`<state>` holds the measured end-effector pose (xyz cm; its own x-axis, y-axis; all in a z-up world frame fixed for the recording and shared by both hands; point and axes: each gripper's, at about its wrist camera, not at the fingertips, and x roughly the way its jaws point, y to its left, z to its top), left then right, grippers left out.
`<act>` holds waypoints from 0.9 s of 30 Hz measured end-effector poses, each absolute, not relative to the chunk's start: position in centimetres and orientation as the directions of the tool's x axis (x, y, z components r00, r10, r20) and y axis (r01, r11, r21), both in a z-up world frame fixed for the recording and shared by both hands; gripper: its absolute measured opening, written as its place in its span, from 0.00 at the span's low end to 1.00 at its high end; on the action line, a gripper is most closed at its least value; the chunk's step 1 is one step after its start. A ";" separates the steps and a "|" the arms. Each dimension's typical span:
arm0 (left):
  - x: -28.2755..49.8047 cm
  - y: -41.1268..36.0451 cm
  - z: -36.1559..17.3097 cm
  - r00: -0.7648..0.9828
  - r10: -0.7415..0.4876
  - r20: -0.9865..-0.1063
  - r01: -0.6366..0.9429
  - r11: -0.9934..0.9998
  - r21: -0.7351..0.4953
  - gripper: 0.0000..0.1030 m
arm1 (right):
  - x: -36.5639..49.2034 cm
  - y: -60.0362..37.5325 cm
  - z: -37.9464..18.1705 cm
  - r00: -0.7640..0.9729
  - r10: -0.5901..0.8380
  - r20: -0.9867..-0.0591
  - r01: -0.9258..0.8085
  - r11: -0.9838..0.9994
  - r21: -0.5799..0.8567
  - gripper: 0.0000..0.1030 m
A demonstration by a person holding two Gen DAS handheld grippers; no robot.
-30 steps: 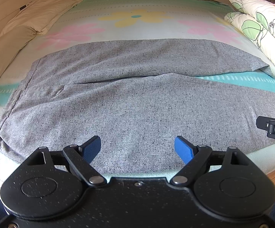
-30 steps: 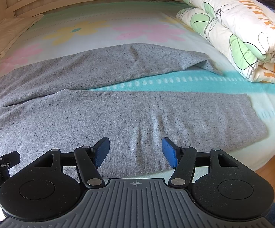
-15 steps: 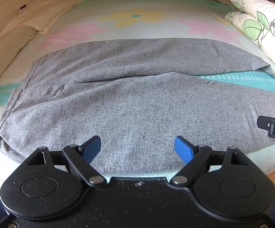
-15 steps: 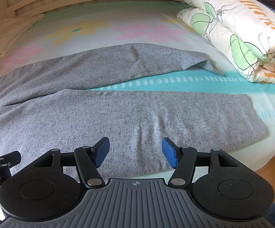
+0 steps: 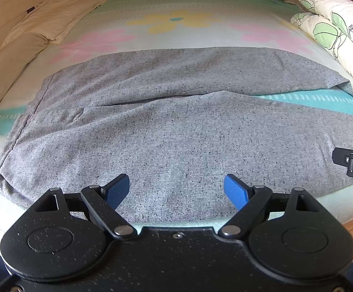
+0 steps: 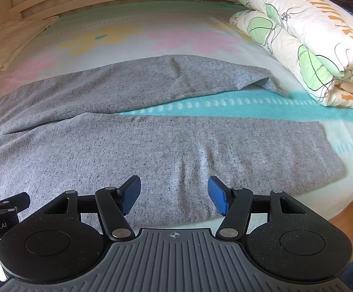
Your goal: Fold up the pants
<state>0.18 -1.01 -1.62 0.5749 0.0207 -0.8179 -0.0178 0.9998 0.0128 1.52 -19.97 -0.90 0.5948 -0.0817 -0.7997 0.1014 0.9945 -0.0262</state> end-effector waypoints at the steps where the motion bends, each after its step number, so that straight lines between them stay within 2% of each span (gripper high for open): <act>1: 0.2 -1.0 -1.6 0.573 0.022 -0.819 -0.019 1.000 0.013 0.82 | 1.6 -19.9 -0.9 0.595 -0.082 -0.799 0.101 0.995 -0.027 0.58; 21: -0.3 -0.8 -0.8 0.585 0.077 -0.807 0.000 0.995 0.095 0.82 | 1.4 -19.1 0.5 0.618 -0.075 -0.782 0.079 0.996 -0.033 0.57; 23: 0.2 -0.3 0.1 0.567 0.067 -0.821 -0.013 0.997 0.073 0.78 | 1.1 -19.2 1.9 0.620 -0.060 -0.782 0.099 0.995 0.002 0.57; 25: 0.7 0.3 1.6 0.570 0.042 -0.821 -0.013 0.999 0.042 0.77 | 0.9 -19.4 3.8 0.654 0.015 -0.757 0.078 0.993 0.087 0.57; 27: 1.4 0.7 3.7 0.602 0.046 -0.797 -0.020 0.999 0.043 0.77 | 1.5 -19.7 5.0 0.667 0.015 -0.745 0.084 0.992 0.096 0.57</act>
<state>1.40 0.74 3.70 0.6018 0.0465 -0.7973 -0.0196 0.9989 0.0434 1.47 -19.67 5.04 0.6668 0.0155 -0.7451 0.0842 0.9918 0.0960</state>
